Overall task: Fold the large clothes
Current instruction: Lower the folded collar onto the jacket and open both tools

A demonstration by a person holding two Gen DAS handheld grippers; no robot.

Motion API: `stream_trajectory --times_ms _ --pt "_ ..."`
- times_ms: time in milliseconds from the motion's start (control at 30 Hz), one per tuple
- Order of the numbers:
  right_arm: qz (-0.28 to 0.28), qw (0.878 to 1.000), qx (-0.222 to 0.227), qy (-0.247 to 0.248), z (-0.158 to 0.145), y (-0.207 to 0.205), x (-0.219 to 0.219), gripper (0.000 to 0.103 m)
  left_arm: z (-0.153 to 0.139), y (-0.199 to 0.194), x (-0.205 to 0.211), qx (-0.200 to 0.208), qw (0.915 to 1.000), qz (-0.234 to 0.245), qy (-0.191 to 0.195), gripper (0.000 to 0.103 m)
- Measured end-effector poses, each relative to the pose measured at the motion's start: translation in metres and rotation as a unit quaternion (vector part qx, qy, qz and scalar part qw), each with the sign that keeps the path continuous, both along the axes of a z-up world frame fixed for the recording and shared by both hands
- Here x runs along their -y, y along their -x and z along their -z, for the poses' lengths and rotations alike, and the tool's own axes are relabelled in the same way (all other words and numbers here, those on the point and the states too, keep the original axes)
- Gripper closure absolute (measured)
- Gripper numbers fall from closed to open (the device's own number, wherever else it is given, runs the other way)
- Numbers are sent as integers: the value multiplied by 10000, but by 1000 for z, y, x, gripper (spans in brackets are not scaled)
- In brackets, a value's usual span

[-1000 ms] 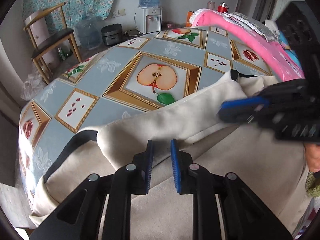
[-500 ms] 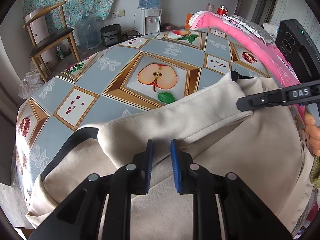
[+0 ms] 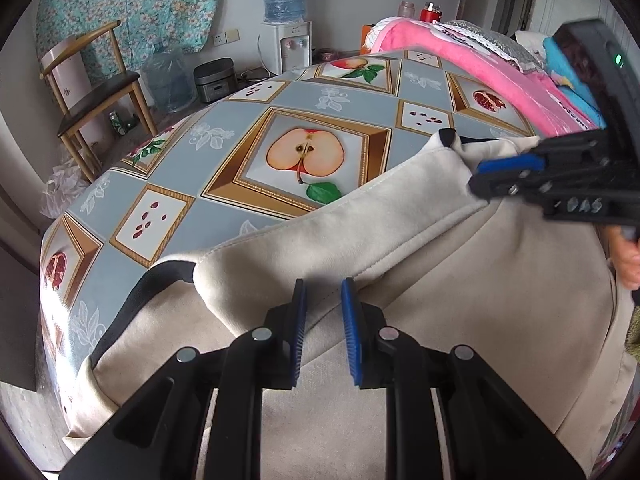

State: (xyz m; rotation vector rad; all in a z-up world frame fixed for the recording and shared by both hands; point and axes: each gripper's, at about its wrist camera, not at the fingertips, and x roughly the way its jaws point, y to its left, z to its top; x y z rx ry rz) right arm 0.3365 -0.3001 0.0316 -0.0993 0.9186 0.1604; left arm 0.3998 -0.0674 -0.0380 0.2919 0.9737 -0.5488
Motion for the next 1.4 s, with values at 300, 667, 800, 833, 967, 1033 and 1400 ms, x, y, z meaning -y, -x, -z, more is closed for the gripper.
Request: stream_trajectory --times_ms 300,667,800,833,967,1033,1400 --pt "-770 9934 161 -836 -13 0 -55 81 1 0 -1 36 10000 19 6 85" --pt "-574 9921 -135 -1109 20 -14 -60 81 -15 -13 -35 -8 9965 -553 621 84" --pt "-543 9937 -66 -977 21 -13 -65 81 1 -22 -29 -95 9970 -716 285 84" --pt "-529 9931 -89 -1039 19 -11 -63 81 2 -20 -27 -28 9972 -709 244 84" --pt "-215 9930 277 -1124 0 -6 -42 73 4 -17 -31 -28 9971 -702 279 84" --pt "123 9947 194 -1001 5 -14 -30 73 5 -17 -35 -74 9966 -734 367 84" --pt "107 9965 190 -810 2 -8 -55 62 4 -15 -34 -101 9964 -787 294 84"
